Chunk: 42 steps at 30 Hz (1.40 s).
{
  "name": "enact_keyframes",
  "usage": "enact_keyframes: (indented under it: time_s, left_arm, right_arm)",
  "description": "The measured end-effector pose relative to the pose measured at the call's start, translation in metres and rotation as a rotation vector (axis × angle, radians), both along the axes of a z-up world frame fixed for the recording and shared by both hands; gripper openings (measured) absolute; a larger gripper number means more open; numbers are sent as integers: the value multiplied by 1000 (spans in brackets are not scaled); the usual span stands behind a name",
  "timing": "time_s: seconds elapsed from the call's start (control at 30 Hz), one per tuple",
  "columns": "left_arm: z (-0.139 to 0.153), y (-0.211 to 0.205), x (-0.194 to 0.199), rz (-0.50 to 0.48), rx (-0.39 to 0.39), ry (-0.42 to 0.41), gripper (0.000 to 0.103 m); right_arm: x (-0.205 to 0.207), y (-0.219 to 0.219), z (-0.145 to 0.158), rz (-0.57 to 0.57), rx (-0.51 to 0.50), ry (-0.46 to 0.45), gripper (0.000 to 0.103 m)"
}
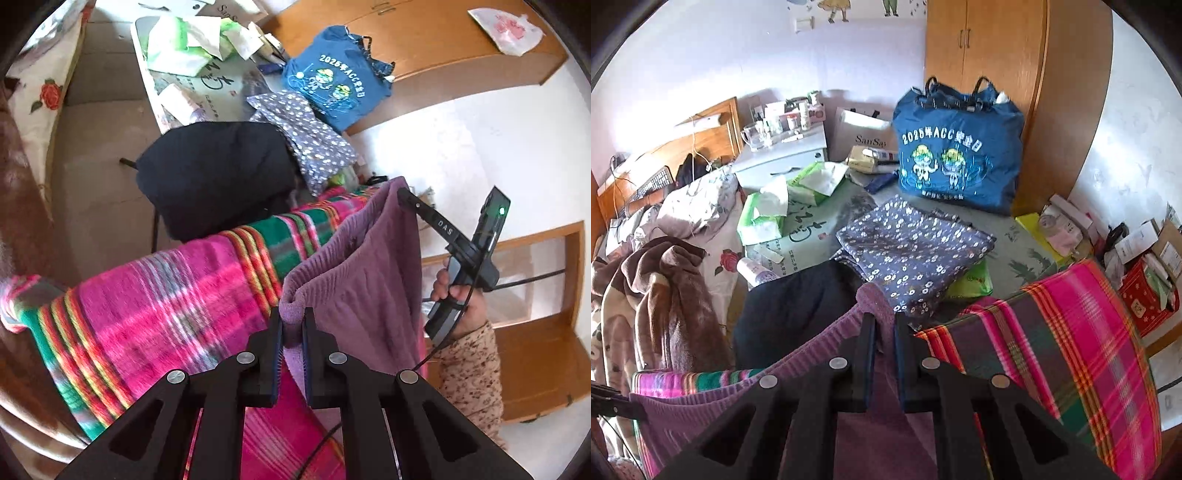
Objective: Fold clothes
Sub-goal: 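Hold the waistband with the left gripper while the right gripper releases and spreads the garment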
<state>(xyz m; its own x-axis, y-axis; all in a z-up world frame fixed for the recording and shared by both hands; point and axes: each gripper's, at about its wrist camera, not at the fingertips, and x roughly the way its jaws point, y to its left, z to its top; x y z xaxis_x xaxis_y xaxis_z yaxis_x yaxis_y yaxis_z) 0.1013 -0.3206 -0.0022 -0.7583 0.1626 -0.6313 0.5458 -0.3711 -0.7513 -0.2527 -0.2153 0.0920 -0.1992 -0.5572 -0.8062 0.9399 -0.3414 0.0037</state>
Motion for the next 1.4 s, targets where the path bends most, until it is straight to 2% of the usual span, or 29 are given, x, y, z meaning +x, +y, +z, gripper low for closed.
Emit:
enact_keyframes:
  time_s: [0.23, 0.47, 0.57, 0.67, 0.73, 0.83, 0.97, 1.07, 1.27, 1.4]
  left_arm:
    - [-7, -14, 1, 30, -8, -37, 9]
    - [-27, -19, -11, 26, 8, -108, 9]
    - [-30, -17, -14, 17, 2, -135, 9]
    - [-31, -18, -15, 18, 4, -133, 10]
    - [-32, -18, -13, 23, 9, -127, 10]
    - [-33, -16, -13, 20, 1, -123, 11]
    - [-33, -17, -15, 6, -6, -125, 12]
    - [-32, -18, -16, -12, -10, -127, 12]
    - [-31, -19, -18, -48, -34, -123, 12]
    - [-30, -18, -20, -67, -58, -122, 12]
  right_arm:
    - [-7, -22, -23, -6, 30, -18, 10]
    - [-5, -34, -55, 8, 97, 22, 10]
    - [2, -38, -62, 32, 128, 75, 11]
    - [2, -37, -63, 15, 133, 86, 12]
    - [-2, -33, -56, -10, 112, 56, 14]
    - [-2, -19, -34, -43, 61, 36, 20]
    - [9, 12, 6, -73, 9, 84, 21]
    - [19, 53, 40, -133, -38, 87, 26]
    - [52, 172, 84, -315, -118, 88, 27]
    - [91, 273, 94, -466, -153, 84, 28]
